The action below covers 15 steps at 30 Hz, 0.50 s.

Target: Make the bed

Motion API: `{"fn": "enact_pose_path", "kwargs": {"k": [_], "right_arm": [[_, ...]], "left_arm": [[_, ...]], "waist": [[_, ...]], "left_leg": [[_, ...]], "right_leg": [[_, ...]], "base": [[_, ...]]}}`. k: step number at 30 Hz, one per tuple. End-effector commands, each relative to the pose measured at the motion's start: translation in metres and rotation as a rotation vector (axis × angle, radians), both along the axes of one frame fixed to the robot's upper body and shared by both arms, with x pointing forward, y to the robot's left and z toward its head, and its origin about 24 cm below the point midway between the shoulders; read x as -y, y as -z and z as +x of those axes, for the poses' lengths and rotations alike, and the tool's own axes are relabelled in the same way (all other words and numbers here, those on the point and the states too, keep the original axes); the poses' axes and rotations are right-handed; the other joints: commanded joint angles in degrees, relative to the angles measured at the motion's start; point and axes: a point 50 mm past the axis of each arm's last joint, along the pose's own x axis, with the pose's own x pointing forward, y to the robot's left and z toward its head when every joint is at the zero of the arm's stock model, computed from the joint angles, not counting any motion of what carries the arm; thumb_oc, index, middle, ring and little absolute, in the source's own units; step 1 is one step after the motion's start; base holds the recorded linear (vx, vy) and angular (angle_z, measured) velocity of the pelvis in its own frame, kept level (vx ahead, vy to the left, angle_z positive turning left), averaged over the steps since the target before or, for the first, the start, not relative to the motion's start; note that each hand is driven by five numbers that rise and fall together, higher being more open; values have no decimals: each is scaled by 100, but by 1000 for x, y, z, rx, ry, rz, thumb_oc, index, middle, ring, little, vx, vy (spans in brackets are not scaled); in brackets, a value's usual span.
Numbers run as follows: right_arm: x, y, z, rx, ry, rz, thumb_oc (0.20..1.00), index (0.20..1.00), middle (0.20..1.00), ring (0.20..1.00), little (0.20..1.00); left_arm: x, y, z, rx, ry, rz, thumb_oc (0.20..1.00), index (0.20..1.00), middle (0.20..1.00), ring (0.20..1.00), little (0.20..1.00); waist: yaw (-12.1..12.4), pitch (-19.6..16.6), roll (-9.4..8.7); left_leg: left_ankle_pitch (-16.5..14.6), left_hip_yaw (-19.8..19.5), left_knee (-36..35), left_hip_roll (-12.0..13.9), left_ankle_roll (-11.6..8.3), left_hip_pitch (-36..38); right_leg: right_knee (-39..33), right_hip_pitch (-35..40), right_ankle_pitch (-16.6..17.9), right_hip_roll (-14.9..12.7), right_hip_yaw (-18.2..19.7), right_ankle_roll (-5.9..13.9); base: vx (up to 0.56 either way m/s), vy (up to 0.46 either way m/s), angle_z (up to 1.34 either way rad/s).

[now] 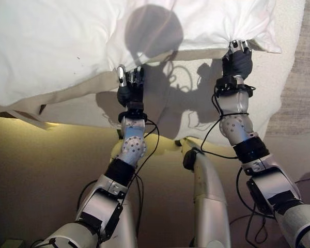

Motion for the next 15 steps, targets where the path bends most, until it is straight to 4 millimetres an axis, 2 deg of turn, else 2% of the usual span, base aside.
{"fn": "enact_pose_path", "kwargs": {"k": [1,2,3,5,6,7,8,9,10,11,12,15], "right_arm": [[-3,-23,-19,177,-47,45,200,200,200,200,200],[-2,-23,-18,174,-46,48,200,200,200,200,200],[-2,-23,-18,175,-47,48,200,200,200,200,200],[0,-20,-18,166,-39,46,200,200,200,200,200],[-1,-20,-18,166,-40,46,200,200,200,200,200],[2,-19,-18,163,-31,52,200,200,200,200,200],[2,-19,-18,163,-32,52,200,200,200,200,200],[5,-19,-18,162,-19,58,200,200,200,200,200],[4,-19,-18,162,-20,58,200,200,200,200,200],[7,-19,-17,162,-8,61,200,200,200,200,200],[7,-19,-17,162,-9,61,200,200,200,200,200],[10,-19,-18,161,7,69,200,200,200,200,200]], "left_arm": [[10,-22,-2,100,10,71,1000,1000,1000,1000,1000],[1,-22,1,91,-23,61,1000,1000,1000,1000,1000],[1,-22,1,91,-25,60,1000,1000,1000,1000,1000],[-19,-21,5,68,-94,26,1000,1000,1000,1000,1000],[-19,-21,5,68,-95,25,1000,1000,1000,1000,1000],[-32,-18,6,54,-143,7,1000,1000,1000,1000,1000],[-33,-18,6,54,-144,7,1000,1000,1000,1000,1000],[-46,-15,7,40,-191,-5,1000,1000,1000,1000,1000],[-46,-15,7,39,-192,-5,1000,1000,1000,1000,1000],[-59,-14,7,28,-241,-13,1000,1000,1000,1000,1000],[-59,-14,7,28,-242,-13,1000,1000,1000,1000,1000],[-80,-9,6,2,-314,-29,1000,1000,1000,1000,1000]], "waist": [[-35,-110,-121],[-34,-110,-115],[-39,-110,-116],[-25,-110,-109],[-31,-110,-109],[-17,-110,-92],[-23,-110,-93],[-9,-110,-78],[-14,-110,-79],[7,-110,-70],[1,-110,-71],[50,-110,-35]], "left_leg": [[-788,54,500,-55,174,96],[-790,51,513,-30,164,107],[-792,51,515,-28,163,106],[-789,44,536,-9,160,103],[-789,43,536,-8,159,104],[-788,23,536,-13,161,101],[-788,20,537,-13,160,100],[-785,-2,538,-17,160,97],[-785,-5,538,-17,159,96],[-780,-12,519,-20,153,93],[-778,-14,517,-21,153,92],[-775,-43,486,-39,154,71]], "right_leg": [[11,-137,635,-25,-113,580],[26,-139,627,-21,-114,580],[26,-140,626,-19,-113,579],[48,-140,614,-14,-127,577],[47,-137,613,-13,-129,576],[61,-139,607,-11,-142,577],[62,-137,605,-12,-145,577],[67,-131,605,-10,-157,579],[66,-130,605,-11,-160,579],[58,-124,609,-15,-176,587],[56,-122,610,-15,-179,587],[58,-131,611,-22,-212,603]], "base": [[0,0,0],[0,0,0],[0,0,0],[0,0,0],[14,-16,-4],[9,-7,-3],[16,-16,-3],[0,0,0],[0,0,0],[0,0,0],[0,0,0],[0,0,0]]}}
